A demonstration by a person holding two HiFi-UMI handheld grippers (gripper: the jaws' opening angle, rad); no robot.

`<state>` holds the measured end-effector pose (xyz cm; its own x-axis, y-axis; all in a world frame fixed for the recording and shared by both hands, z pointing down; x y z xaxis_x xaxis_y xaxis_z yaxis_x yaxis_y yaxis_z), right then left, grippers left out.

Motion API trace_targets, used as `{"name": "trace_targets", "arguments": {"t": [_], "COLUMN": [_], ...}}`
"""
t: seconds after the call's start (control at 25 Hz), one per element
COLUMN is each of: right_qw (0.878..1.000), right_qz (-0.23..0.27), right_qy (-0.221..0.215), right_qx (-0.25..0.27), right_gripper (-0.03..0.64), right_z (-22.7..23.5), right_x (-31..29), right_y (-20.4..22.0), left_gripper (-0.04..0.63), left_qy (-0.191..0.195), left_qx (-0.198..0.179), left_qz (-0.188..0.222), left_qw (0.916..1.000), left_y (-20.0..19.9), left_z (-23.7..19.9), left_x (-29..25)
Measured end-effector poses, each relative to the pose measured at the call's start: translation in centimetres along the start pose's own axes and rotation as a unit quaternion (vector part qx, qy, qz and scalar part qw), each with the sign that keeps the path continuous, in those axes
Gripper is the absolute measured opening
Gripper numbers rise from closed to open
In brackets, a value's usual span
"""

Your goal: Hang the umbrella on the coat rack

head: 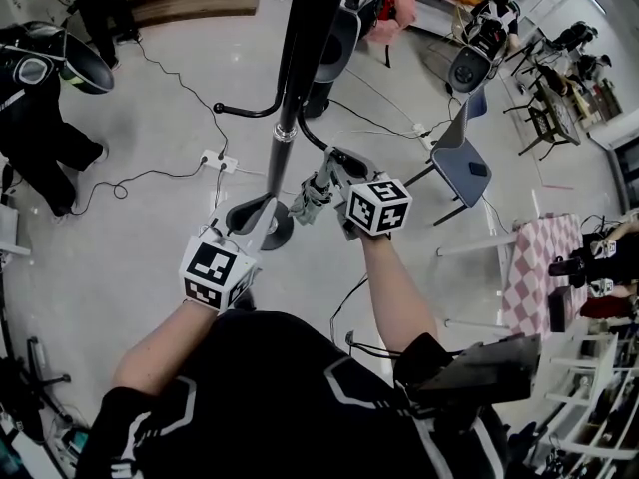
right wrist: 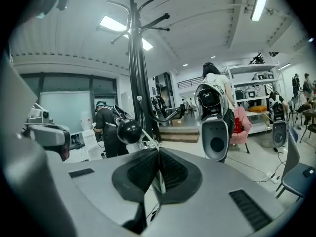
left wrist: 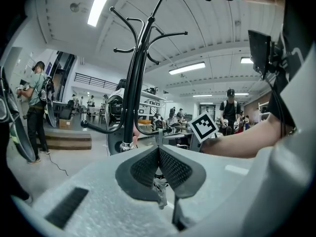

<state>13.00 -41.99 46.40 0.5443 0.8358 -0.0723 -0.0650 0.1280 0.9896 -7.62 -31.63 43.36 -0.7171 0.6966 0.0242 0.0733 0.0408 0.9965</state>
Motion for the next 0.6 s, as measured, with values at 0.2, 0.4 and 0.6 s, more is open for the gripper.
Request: {"name": "trace_targets", "arguments": {"t": [0.2,0.4,0.6], "right_qw": [1.000,1.000,0.999], "right_qz": [0.003,0.007,0.009], "right_qy": [0.010,0.023,0.041], "right_qx": [-0.001,-0.014,-0.024], "right_gripper": [0.006,0.006,0.006], "right_z": [-0.9,-1.6,-1.6], "right_x": [-0.6,-1.5,-2.5], "right_y": [0.3,1.0,1.4], "left_gripper": [0.011,0.011,0.011], "left_qy": [-0.006,-0.007,-0.014], "left_qx": [0.003,0.002,0.006], "left_qz": [-0.001,-0.001,0.001], "left_qw": [1.0000,1.0000,0.9999], "left_y": [-0.1,0.0,0.0], "left_z": [-0.2,-0.1,-0.3], "left_x": [0.2,0.3,0.3]}}
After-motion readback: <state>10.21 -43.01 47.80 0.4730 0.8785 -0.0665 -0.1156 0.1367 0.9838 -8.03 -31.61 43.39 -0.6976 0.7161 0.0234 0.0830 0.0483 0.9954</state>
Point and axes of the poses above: the fingertips, and each gripper's own axes: x backward along the fingers, z to its right, y out of its underside, the point moved 7 cm from there along x, backward along the fingers, and after that the axes turned 11 degrees about z, right-handed, at the moved point
